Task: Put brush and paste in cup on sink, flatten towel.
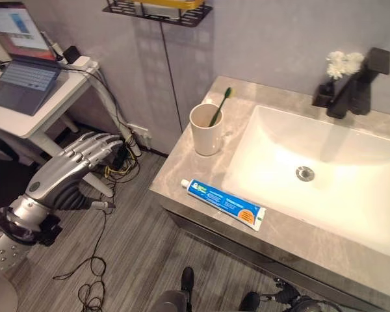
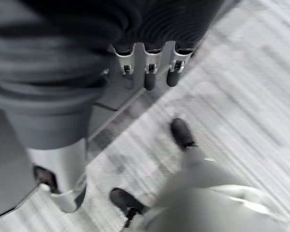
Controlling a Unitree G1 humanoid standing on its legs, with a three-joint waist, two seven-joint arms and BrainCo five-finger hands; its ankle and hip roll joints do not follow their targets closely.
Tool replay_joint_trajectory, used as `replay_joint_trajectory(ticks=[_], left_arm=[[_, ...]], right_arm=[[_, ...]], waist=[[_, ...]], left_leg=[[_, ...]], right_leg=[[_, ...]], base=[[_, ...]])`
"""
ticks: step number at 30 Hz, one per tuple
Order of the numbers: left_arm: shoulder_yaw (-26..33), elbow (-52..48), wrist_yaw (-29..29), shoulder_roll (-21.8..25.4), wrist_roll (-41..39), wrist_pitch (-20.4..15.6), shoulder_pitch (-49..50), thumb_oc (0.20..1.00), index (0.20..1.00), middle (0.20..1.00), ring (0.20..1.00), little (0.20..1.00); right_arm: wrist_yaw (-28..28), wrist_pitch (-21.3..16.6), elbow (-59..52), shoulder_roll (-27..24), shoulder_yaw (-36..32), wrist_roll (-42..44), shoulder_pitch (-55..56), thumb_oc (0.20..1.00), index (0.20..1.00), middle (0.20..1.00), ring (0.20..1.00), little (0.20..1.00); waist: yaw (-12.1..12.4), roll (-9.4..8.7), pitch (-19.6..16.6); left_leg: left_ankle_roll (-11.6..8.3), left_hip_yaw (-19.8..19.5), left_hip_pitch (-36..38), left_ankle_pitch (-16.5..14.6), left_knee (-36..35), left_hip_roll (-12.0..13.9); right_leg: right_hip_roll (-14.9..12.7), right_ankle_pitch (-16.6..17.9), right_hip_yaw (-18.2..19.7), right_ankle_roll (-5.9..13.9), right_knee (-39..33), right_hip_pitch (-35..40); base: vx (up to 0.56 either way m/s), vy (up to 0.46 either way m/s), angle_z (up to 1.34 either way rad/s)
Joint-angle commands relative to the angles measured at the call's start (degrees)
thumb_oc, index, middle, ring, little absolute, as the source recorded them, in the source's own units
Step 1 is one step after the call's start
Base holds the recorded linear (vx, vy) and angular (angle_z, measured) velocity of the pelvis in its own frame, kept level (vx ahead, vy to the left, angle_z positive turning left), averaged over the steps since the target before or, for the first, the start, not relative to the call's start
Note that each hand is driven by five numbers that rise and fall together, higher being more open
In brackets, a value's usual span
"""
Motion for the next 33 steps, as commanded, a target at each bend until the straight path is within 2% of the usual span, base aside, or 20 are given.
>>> replay_joint_trajectory(ticks=[1,9,14,17,25,33], left_arm=[[0.3,-1.0,-0.9,-0.6,-3.2,-1.0,-3.7,1.0,1.0,1.0,1.0,1.0],[-3.8,-1.7,-3.2,0.4,-2.7,-1.3,-6.5,1.0,1.0,1.0,1.0,1.0],[-7.6,-1.4,-3.8,-1.1,-3.1,-0.5,-10.4,1.0,1.0,1.0,1.0,1.0],[-10.2,-0.4,-4.0,-1.4,-2.9,0.0,-13.9,1.0,1.0,1.0,1.0,1.0],[-16.3,2.1,-5.2,-1.7,-4.1,0.0,-22.2,1.0,1.0,1.0,1.0,1.0],[-18.6,1.0,-7.5,-2.6,-6.7,-0.2,-22.8,1.0,1.0,1.0,1.0,1.0]], right_arm=[[0.7,0.8,1.7,-0.6,0.6,-1.5,0.0,1.0,1.0,1.0,1.0,1.0],[1.1,1.1,1.6,-0.2,2.2,-3.6,0.8,1.0,1.0,1.0,1.0,1.0],[2.7,0.0,-4.2,-0.1,5.1,-0.1,-1.1,1.0,1.0,1.0,1.0,1.0],[2.3,-0.1,-4.2,-0.1,3.8,3.5,-1.5,1.0,1.0,1.0,1.0,1.0],[2.9,0.3,-2.7,0.0,6.1,-0.2,-1.4,1.0,1.0,1.0,1.0,1.0],[3.1,0.7,-1.8,-0.4,5.4,-0.4,-0.9,1.0,1.0,1.0,1.0,1.0]], waist=[[-1.6,-2.06,1.7],[-3.3,-2.99,2.9],[-4.2,-3.72,5.8],[-4.8,-3.9,6.4],[-5.9,-3.8,5.7],[-6.8,-3.17,5.9]], left_leg=[[-1.66,3.1,0.7,-1.5,0.2,1.5],[-1.16,5.0,0.3,-2.0,0.3,1.1],[-1.13,5.4,-1.0,-1.3,0.2,1.2],[-1.34,5.3,-1.7,-0.9,0.2,1.4],[-1.86,5.5,-3.0,-0.5,0.2,2.0],[-1.96,6.0,-3.3,-0.6,0.2,2.2]], right_leg=[[-3.8,1.3,2.4,4.41,2.1,2.2],[-4.5,2.3,4.8,4.7,2.1,0.0],[-4.7,2.5,5.7,4.29,2.9,-2.1],[-4.7,2.7,5.4,4.25,2.9,-2.6],[-4.4,3.1,5.6,4.22,2.2,-3.9],[-4.1,3.0,6.6,4.02,2.2,-5.1]], base=[[-0.01,0.056,-0.22],[-0.02,0.027,-0.23],[-0.07,-0.003,-0.07],[-0.02,-0.014,-0.07],[0.0,-0.014,0.03],[0.0,-0.005,-0.03]])
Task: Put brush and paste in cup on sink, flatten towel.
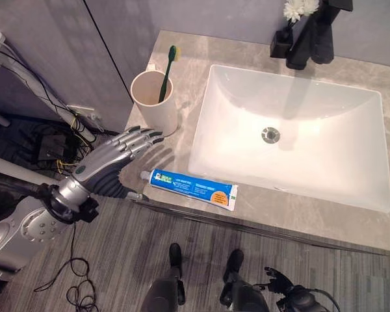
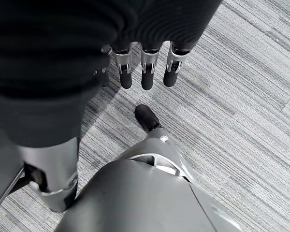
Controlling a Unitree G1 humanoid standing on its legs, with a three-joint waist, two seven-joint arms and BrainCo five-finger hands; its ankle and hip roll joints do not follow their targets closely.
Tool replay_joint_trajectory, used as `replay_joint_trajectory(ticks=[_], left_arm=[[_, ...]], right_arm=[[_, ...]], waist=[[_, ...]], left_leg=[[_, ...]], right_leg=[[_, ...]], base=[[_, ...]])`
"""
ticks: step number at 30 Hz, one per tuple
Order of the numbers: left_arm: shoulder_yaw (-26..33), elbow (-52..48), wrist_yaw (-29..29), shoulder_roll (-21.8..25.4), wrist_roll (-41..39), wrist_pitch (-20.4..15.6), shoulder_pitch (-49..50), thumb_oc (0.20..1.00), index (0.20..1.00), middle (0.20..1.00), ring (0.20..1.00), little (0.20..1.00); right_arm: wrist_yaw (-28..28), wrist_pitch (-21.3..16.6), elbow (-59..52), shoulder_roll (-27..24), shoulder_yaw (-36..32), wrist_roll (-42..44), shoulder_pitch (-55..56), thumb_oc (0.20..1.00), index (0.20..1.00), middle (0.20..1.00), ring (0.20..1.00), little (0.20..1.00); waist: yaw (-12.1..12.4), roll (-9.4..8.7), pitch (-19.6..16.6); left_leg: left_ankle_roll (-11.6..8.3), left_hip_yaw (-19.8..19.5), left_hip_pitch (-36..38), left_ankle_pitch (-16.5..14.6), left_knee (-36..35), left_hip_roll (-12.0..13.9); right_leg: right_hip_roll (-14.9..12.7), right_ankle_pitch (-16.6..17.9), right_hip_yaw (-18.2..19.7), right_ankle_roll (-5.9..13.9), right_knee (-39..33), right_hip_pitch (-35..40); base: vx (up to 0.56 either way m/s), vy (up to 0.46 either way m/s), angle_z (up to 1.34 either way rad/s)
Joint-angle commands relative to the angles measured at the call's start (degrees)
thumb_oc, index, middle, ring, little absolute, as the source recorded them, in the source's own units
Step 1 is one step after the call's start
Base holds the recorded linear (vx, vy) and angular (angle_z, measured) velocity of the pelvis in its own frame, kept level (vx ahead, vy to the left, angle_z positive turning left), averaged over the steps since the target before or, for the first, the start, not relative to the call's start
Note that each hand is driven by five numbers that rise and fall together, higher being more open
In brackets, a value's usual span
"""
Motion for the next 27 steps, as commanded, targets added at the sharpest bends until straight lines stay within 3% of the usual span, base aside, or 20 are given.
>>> replay_joint_trajectory(ticks=[1,8,11,21,27], left_arm=[[0.0,-0.5,-0.8,-0.4,-4.3,-1.2,-0.6,1.0,1.0,1.0,1.0,1.0],[-2.5,1.1,-2.9,-1.0,-4.2,-0.2,1.4,1.0,1.0,1.0,1.0,1.0],[-4.5,2.3,-2.2,-1.2,-3.2,0.0,0.3,1.0,1.0,1.0,1.0,1.0],[-6.3,3.6,-2.4,-2.0,-3.2,0.9,-1.0,1.0,1.0,1.0,1.0,1.0],[-6.6,4.2,-2.9,-2.2,-3.4,1.3,-0.5,1.0,1.0,1.0,1.0,1.0]], right_arm=[[0.7,0.9,2.6,-0.4,2.1,-1.8,1.6,1.0,1.0,1.0,1.0,1.0],[0.1,0.3,1.7,-0.9,-0.2,1.6,1.7,1.0,1.0,1.0,1.0,1.0],[-1.7,0.2,-0.7,-1.6,2.2,-2.2,0.8,1.0,1.0,1.0,1.0,1.0],[-1.8,0.5,0.5,-0.6,1.3,-0.2,1.3,1.0,1.0,1.0,1.0,1.0],[-2.8,1.1,1.9,-0.8,1.9,-3.2,1.0,1.0,1.0,1.0,1.0,1.0]], waist=[[-0.5,-0.4,-1.8],[-1.1,0.23,-0.9],[-1.3,0.01,-0.4],[-1.7,-0.62,0.0],[-1.7,-0.95,0.3]], left_leg=[[-2.12,1.2,-0.5,-0.8,0.2,1.5],[-2.14,1.8,-0.6,-0.7,0.2,1.6],[-2.2,2.0,-1.0,-0.5,0.2,1.8],[-2.14,2.4,-1.8,-0.5,0.2,2.1],[-2.09,2.5,-1.8,-0.6,0.2,2.2]], right_leg=[[-4.6,0.5,1.3,4.87,2.3,1.0],[-4.5,0.5,2.3,4.72,2.2,0.5],[-4.4,0.7,2.7,4.74,2.2,-0.2],[-3.9,1.0,3.3,4.67,1.8,-1.2],[-3.7,0.8,3.6,4.53,1.8,-1.4]], base=[[0.0,0.003,-0.06],[0.0,-0.002,-0.07],[-0.01,-0.011,-0.12],[0.01,-0.01,-0.05],[0.01,-0.006,-0.02]])
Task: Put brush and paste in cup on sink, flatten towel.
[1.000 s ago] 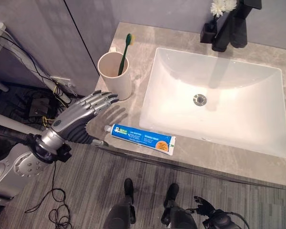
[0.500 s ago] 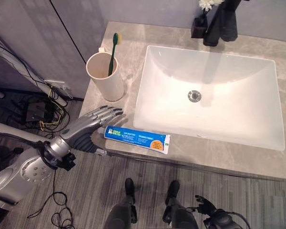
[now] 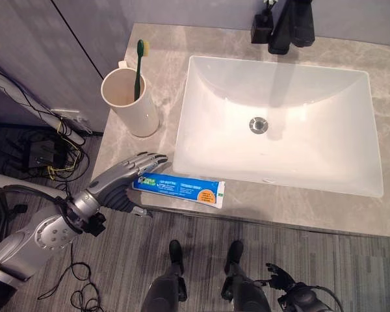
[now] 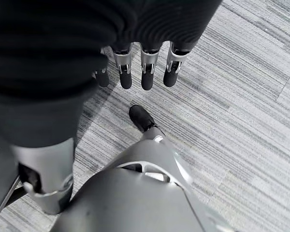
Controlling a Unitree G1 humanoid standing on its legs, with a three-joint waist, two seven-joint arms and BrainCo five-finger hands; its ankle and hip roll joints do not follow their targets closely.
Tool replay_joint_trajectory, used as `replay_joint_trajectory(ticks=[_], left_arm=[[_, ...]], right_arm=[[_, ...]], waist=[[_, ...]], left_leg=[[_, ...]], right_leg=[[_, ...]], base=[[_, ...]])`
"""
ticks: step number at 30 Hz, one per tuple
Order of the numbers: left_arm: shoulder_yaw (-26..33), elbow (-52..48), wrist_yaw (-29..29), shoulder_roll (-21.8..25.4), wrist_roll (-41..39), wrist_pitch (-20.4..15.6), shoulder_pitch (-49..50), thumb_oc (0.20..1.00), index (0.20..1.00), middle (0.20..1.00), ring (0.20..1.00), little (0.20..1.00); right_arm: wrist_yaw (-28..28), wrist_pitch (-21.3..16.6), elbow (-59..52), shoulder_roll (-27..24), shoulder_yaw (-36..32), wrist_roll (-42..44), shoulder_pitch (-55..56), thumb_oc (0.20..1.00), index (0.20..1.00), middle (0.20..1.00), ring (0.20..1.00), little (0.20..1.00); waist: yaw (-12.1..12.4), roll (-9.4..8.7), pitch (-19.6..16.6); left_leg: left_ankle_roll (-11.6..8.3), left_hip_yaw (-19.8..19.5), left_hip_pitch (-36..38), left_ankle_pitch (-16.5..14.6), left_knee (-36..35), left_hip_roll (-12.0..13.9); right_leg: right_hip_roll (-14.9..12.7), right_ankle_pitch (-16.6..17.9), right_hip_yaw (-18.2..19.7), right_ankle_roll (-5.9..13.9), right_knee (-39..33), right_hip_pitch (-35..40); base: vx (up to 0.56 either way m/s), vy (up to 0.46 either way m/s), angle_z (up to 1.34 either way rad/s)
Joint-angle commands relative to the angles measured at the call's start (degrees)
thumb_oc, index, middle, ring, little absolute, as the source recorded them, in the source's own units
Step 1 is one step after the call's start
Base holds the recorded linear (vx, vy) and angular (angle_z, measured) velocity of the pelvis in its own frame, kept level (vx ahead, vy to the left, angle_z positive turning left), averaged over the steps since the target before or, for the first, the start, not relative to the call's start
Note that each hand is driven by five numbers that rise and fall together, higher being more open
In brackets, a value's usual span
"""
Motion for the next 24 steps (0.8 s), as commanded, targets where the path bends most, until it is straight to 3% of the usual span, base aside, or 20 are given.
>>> replay_joint_trajectory(ticks=[1,3,4,5,6,7,9,12,16,24], left_arm=[[0.4,1.4,0.3,-1.2,-0.9,-0.8,-1.5,1.0,1.0,1.0,1.0,1.0],[0.0,1.3,-0.1,-1.2,-1.3,-0.8,-1.3,1.0,1.0,1.0,1.0,1.0],[-0.2,1.3,-0.3,-1.1,-1.3,-0.7,-1.2,0.915,0.915,0.915,0.915,0.915],[-0.9,1.6,-0.7,-0.9,-1.3,-0.6,-1.2,0.451,0.451,0.451,0.451,0.451],[-0.9,1.7,-0.6,-0.9,-1.3,-0.6,-1.3,0.404,0.404,0.404,0.404,0.404],[-1.6,2.3,-1.0,-0.6,-0.9,-0.6,-1.2,0.253,0.253,0.253,0.253,0.253],[-2.5,2.9,-1.0,-0.4,-0.5,-0.7,-1.4,0.2,0.2,0.2,0.2,0.2],[-3.3,3.6,-1.3,0.1,0.5,-0.7,-1.5,0.2,0.2,0.2,0.2,0.2],[-8.6,5.5,-2.1,4.9,7.0,-2.6,-3.4,0.2,0.2,0.2,0.2,0.2],[-17.6,5.7,-3.1,8.2,11.8,-5.1,-7.3,0.2,0.2,0.2,0.2,0.2]], right_arm=[[-0.9,1.2,3.7,0.2,1.6,-2.6,1.1,1.0,1.0,1.0,1.0,1.0],[-0.9,1.2,3.8,0.3,1.4,-2.4,0.9,1.0,1.0,1.0,1.0,1.0],[-0.9,1.2,3.6,0.3,1.4,-2.1,0.8,1.0,1.0,1.0,1.0,1.0],[-0.9,1.0,3.4,0.4,1.2,-1.4,0.6,1.0,1.0,1.0,1.0,1.0],[-0.9,1.0,3.4,0.4,1.2,-1.4,0.6,1.0,1.0,1.0,1.0,1.0],[-0.9,1.0,3.2,0.7,1.1,-0.5,0.5,1.0,1.0,1.0,1.0,1.0],[-1.0,0.9,3.2,0.8,0.9,0.0,0.3,1.0,1.0,1.0,1.0,1.0],[-1.0,0.8,3.2,1.0,0.7,0.6,0.2,1.0,1.0,1.0,1.0,1.0],[-1.9,0.0,3.5,0.6,0.7,1.0,0.0,1.0,1.0,1.0,1.0,1.0],[-4.2,-0.7,5.5,-0.4,-1.5,1.9,-0.1,1.0,1.0,1.0,1.0,1.0]], waist=[[-0.9,-1.88,0.4],[-0.9,-1.96,0.4],[-0.9,-2.02,0.5],[-1.0,-2.12,0.5],[-1.0,-2.13,0.5],[-1.1,-2.21,0.4],[-1.0,-2.27,0.4],[-1.1,-2.39,0.2],[-1.8,-2.57,-0.5],[-2.5,-3.06,-0.9]], left_leg=[[-2.04,-0.4,0.0,-0.7,0.2,1.3],[-2.02,-0.3,0.0,-0.7,0.2,1.4],[-2.03,-0.2,0.1,-0.8,0.2,1.4],[-2.01,0.0,0.2,-0.8,0.2,1.5],[-2.01,0.0,0.2,-0.8,0.2,1.5],[-1.99,0.3,0.3,-0.9,0.2,1.5],[-1.98,0.4,0.4,-1.0,0.2,1.5],[-2.0,0.5,0.5,-1.0,0.2,1.6],[-2.08,1.2,0.2,-1.1,0.2,1.7],[-1.95,2.9,-0.3,-1.4,0.2,1.4]], right_leg=[[-4.6,-0.3,0.6,5.41,1.7,2.2],[-4.5,-0.3,0.8,5.36,1.6,2.2],[-4.5,-0.3,0.9,5.36,1.6,2.1],[-4.4,-0.3,1.0,5.37,1.5,2.0],[-4.4,-0.3,1.1,5.37,1.5,2.0],[-4.2,-0.3,1.4,5.35,1.4,2.0],[-4.1,-0.3,1.6,5.36,1.2,2.0],[-4.0,-0.1,1.8,5.4,0.9,2.0],[-3.9,0.4,2.7,5.7,0.4,1.2],[-4.0,1.3,5.0,6.19,0.0,-0.8]], base=[[0.0,0.0,0.0],[0.0,0.0,0.0],[0.0,0.0,0.0],[0.0,0.0,0.0],[0.0,0.0,0.0],[0.0,0.0,0.0],[0.0,0.0,0.0],[0.02,-0.003,-0.04],[0.01,0.007,-0.07],[-0.02,0.02,-0.14]])
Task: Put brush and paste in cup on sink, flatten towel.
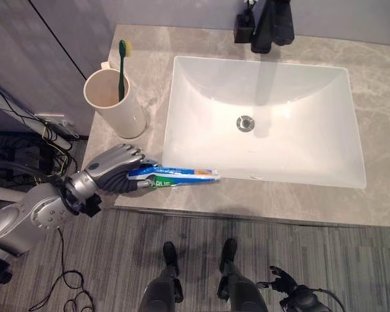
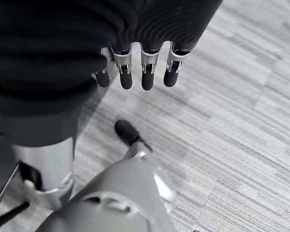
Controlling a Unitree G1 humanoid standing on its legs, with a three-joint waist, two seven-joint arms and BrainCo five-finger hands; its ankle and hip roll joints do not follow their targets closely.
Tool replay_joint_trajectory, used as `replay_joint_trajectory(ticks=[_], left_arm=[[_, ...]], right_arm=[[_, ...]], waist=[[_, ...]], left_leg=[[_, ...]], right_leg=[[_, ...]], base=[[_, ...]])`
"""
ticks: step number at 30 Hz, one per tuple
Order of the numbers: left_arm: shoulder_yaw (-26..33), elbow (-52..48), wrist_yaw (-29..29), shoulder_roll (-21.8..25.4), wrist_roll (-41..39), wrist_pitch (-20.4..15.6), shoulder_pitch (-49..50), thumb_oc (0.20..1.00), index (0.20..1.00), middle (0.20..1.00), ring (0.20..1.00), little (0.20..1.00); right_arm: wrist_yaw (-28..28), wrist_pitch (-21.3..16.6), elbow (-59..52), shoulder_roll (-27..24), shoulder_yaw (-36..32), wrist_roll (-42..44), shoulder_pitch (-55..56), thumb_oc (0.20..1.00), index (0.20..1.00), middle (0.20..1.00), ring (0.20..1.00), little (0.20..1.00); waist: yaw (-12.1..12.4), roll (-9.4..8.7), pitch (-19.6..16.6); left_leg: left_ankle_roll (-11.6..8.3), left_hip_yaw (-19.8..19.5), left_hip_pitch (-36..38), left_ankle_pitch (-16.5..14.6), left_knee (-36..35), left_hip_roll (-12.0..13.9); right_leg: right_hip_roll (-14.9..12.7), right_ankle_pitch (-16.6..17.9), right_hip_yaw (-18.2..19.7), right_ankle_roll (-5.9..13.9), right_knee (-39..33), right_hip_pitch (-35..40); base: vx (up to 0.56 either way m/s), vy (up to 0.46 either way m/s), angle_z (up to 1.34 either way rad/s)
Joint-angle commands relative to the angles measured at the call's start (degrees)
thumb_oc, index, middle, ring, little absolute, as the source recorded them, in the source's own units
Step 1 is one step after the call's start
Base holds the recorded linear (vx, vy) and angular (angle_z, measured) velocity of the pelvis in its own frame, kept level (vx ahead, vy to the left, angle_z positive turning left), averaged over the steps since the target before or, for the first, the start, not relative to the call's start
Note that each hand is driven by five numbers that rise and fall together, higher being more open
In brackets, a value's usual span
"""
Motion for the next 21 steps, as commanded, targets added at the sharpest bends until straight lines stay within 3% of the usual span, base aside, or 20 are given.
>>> replay_joint_trajectory(ticks=[1,11,21], left_arm=[[-10.5,1.7,-4.3,1.2,5.0,-1.6,5.9,0.2,0.2,0.2,0.2,0.2],[-13.6,1.7,-4.1,1.4,5.7,-2.2,4.8,0.2,0.2,0.2,0.2,0.2],[-4.4,4.3,0.1,-3.3,8.4,-0.3,10.2,0.2,0.2,0.2,0.2,0.2]], right_arm=[[-1.8,-0.3,2.4,-0.6,-0.7,1.2,-0.1,1.0,1.0,1.0,1.0,1.0],[-2.2,-0.2,3.9,-0.9,-1.8,1.2,1.9,1.0,1.0,1.0,1.0,1.0],[-2.3,-0.1,3.8,0.1,-3.5,2.6,3.8,1.0,1.0,1.0,1.0,1.0]], waist=[[-1.3,-0.76,0.4],[-1.7,-0.47,-0.2],[-1.5,-1.14,-3.1]], left_leg=[[-1.82,-0.6,0.3,-1.3,0.2,0.9],[-1.84,-0.8,0.4,-1.3,0.2,0.9],[-2.09,-0.9,2.1,-1.4,0.2,1.5]], right_leg=[[-4.8,0.5,1.0,6.38,0.0,1.9],[-5.1,0.5,1.3,6.38,0.0,1.7],[-4.8,0.2,1.2,6.3,0.0,3.5]], base=[[-0.03,0.01,-0.14],[-0.02,-0.003,-0.04],[0.02,-0.015,-0.05]])
